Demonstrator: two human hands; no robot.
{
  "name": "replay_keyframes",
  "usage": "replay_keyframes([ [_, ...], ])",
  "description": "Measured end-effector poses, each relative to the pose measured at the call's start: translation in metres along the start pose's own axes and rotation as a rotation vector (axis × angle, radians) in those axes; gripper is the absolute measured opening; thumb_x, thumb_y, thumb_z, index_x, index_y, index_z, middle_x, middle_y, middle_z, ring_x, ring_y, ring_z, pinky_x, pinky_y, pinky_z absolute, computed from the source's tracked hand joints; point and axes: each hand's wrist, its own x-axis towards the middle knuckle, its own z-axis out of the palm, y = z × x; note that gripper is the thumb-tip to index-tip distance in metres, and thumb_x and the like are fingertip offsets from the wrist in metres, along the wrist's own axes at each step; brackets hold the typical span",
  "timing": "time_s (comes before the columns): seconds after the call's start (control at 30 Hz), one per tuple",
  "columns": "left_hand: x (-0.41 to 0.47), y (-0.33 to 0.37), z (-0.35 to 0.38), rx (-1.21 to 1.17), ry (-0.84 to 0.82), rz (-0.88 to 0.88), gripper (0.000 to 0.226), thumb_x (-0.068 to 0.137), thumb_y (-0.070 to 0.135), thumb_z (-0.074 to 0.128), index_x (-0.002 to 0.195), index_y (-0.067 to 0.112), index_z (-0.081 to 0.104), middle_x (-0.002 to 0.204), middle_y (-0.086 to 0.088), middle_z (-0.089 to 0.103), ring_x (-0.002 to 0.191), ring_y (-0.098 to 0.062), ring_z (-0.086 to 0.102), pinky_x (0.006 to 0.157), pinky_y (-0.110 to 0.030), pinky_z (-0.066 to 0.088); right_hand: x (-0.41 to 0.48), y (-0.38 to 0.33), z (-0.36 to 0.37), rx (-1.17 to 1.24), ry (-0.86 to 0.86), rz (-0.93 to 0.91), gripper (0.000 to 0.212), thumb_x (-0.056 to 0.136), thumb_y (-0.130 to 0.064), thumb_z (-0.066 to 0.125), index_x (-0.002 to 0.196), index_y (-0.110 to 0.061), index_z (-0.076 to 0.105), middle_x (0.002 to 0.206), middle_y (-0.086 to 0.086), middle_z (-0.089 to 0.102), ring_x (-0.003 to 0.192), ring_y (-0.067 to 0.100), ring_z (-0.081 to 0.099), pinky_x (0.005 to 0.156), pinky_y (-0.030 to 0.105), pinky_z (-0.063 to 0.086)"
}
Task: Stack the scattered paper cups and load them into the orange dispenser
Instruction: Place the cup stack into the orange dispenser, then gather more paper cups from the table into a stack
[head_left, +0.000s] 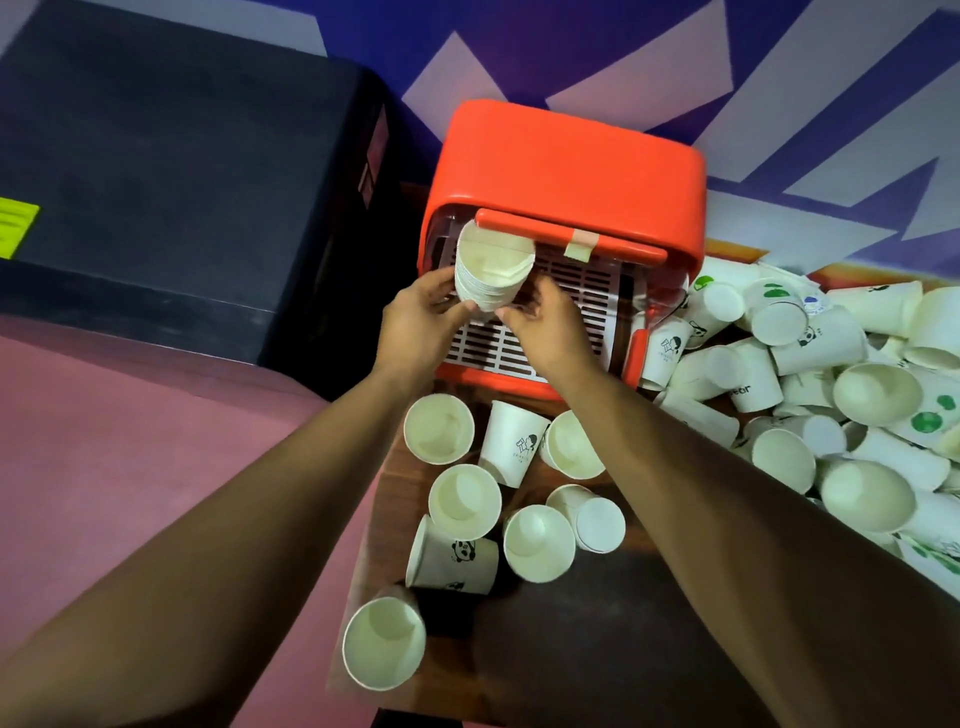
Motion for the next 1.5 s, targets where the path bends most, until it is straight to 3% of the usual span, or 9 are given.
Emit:
replay_keyframes([
  [0.3, 0.026, -0.007, 0.004, 0.129, 0.022, 0.071, 0.038, 0.096, 0.011, 0.064, 0.133, 0.016, 0.065, 0.118, 0.009, 0.073, 0.111, 0.003, 0.065, 0.101, -0.016, 0.048, 0.026, 0.006, 0.018, 0.048, 0.087, -0.042, 0.015, 0.087, -0.018, 0.068, 0.1, -0.019, 0.059, 0.101, 0.002, 0.073, 0.096, 0.017, 0.069, 0.09, 0.042, 0.055],
  [0.53, 0.018, -0.008, -0.004, 0.189, -0.095, 0.072, 0.04, 0.097, 0.009, 0.059, 0.137, 0.013, 0.061, 0.124, 0.007, 0.07, 0.113, 0.002, 0.063, 0.1, -0.012, 0.046, 0.025, 0.013, 0.024, -0.019, 0.085, -0.011, 0.051, 0.08, -0.04, 0.065, 0.121, -0.011, 0.057, 0.116, 0.005, 0.069, 0.107, 0.02, 0.065, 0.094, 0.045, 0.053],
  [0.63, -0.002, -0.001, -0.015, 0.219, -0.05, -0.003, 0.039, 0.098, 0.016, 0.062, 0.137, 0.01, 0.059, 0.125, 0.004, 0.067, 0.113, -0.004, 0.063, 0.094, -0.011, 0.047, 0.0, 0.003, 0.01, -0.074, 0.066, -0.004, 0.055, 0.089, -0.033, 0.065, 0.137, -0.013, 0.048, 0.138, 0.006, 0.056, 0.126, 0.019, 0.054, 0.105, 0.041, 0.045],
  [0.73, -0.027, 0.007, -0.034, 0.221, -0.032, 0.004, 0.025, 0.097, 0.021, 0.063, 0.121, 0.016, 0.066, 0.11, 0.007, 0.071, 0.104, -0.006, 0.067, 0.096, -0.022, 0.053, -0.041, -0.008, -0.008, -0.155, 0.051, -0.086, 0.045, 0.092, -0.028, 0.062, 0.134, -0.016, 0.051, 0.136, 0.001, 0.056, 0.123, 0.014, 0.053, 0.105, 0.037, 0.045],
  [1.03, -0.152, -0.011, -0.092, 0.222, -0.18, -0.028, 0.006, 0.096, 0.029, 0.065, 0.101, 0.032, 0.067, 0.101, 0.01, 0.07, 0.091, -0.001, 0.066, 0.077, -0.013, 0.051, -0.17, -0.014, -0.015, -0.396, -0.154, -0.282, 0.04, 0.092, -0.028, 0.062, 0.131, -0.019, 0.053, 0.133, -0.006, 0.05, 0.121, 0.007, 0.047, 0.096, 0.009, 0.033],
  [1.13, -0.188, -0.033, -0.102, 0.21, -0.267, -0.062, 0.025, 0.089, 0.053, 0.064, 0.107, 0.036, 0.065, 0.111, 0.008, 0.067, 0.104, -0.009, 0.066, 0.09, -0.033, 0.056, -0.182, -0.01, -0.006, -0.54, -0.205, -0.342, 0.042, 0.093, -0.029, 0.061, 0.133, -0.019, 0.052, 0.135, -0.005, 0.048, 0.124, 0.008, 0.044, 0.095, 0.0, 0.023],
  [1.23, -0.222, -0.052, -0.104, 0.2, -0.409, -0.073, 0.049, 0.079, 0.063, 0.071, 0.122, 0.044, 0.058, 0.125, 0.012, 0.061, 0.119, -0.004, 0.058, 0.102, -0.03, 0.049, -0.196, 0.0, 0.004, -0.646, -0.277, -0.384, 0.04, 0.093, -0.031, 0.061, 0.13, -0.018, 0.055, 0.129, -0.002, 0.05, 0.12, 0.016, 0.048, 0.098, 0.023, 0.041],
  [1.33, -0.249, -0.068, -0.098, 0.184, -0.562, -0.057, 0.083, 0.071, 0.056, 0.082, 0.143, 0.041, 0.043, 0.142, 0.015, 0.049, 0.137, -0.003, 0.044, 0.114, -0.026, 0.038, -0.204, 0.012, 0.015, -0.776, -0.351, -0.405, 0.04, 0.092, -0.03, 0.06, 0.129, -0.017, 0.056, 0.126, 0.001, 0.051, 0.117, 0.023, 0.045, 0.101, 0.04, 0.044],
  [1.5, -0.268, -0.103, -0.079, 0.305, -0.565, -0.042, 0.108, 0.065, 0.054, 0.088, 0.154, 0.03, 0.03, 0.152, 0.008, 0.037, 0.143, -0.011, 0.037, 0.118, -0.04, 0.036, -0.195, 0.021, 0.028, -0.924, -0.401, -0.439, 0.028, 0.093, -0.026, 0.058, 0.118, -0.014, 0.064, 0.116, 0.002, 0.056, 0.111, 0.024, 0.042, 0.1, 0.04, 0.041],
])
